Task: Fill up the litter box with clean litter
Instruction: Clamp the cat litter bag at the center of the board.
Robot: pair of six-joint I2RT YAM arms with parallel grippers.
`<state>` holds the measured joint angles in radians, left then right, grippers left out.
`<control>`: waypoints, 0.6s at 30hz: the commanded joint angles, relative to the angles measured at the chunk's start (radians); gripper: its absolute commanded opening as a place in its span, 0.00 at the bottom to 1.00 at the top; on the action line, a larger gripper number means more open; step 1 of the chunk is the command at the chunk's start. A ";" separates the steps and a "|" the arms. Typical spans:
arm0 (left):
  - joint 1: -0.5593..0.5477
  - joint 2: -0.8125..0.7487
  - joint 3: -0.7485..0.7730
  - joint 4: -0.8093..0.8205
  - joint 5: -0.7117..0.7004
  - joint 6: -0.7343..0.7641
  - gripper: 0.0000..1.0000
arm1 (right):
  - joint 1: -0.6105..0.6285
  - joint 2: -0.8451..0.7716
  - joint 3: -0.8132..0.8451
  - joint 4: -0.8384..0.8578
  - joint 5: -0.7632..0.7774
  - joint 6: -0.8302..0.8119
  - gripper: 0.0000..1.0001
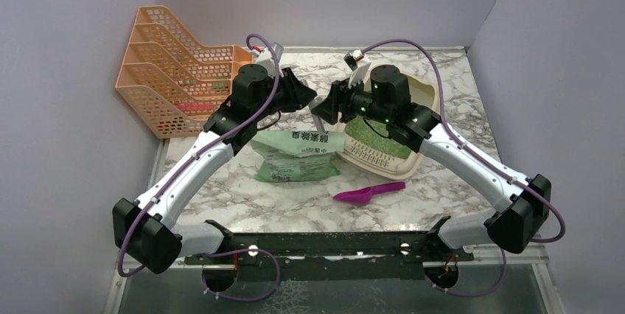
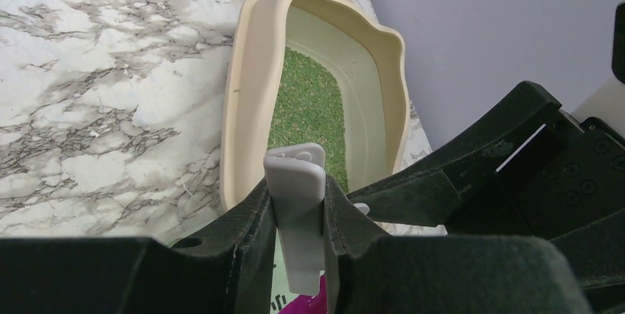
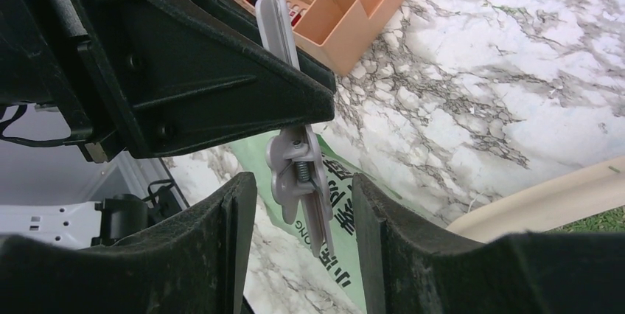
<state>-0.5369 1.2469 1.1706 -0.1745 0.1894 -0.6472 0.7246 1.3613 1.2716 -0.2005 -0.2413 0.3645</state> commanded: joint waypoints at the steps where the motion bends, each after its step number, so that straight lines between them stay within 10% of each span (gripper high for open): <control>1: 0.000 -0.006 0.011 0.003 -0.004 0.003 0.16 | 0.002 0.010 0.035 0.046 -0.018 -0.012 0.52; 5: 0.000 -0.006 0.011 0.005 -0.004 0.001 0.19 | 0.001 0.029 0.052 0.018 -0.022 -0.023 0.23; 12: 0.031 -0.033 0.015 -0.079 -0.039 0.144 0.97 | 0.001 -0.008 0.034 -0.023 0.147 -0.073 0.01; 18: 0.129 -0.054 0.012 -0.183 0.117 0.495 0.99 | -0.057 -0.058 -0.013 -0.083 0.234 -0.093 0.01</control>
<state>-0.4702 1.2282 1.1706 -0.2611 0.1955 -0.4446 0.7212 1.3701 1.2827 -0.2508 -0.1120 0.2993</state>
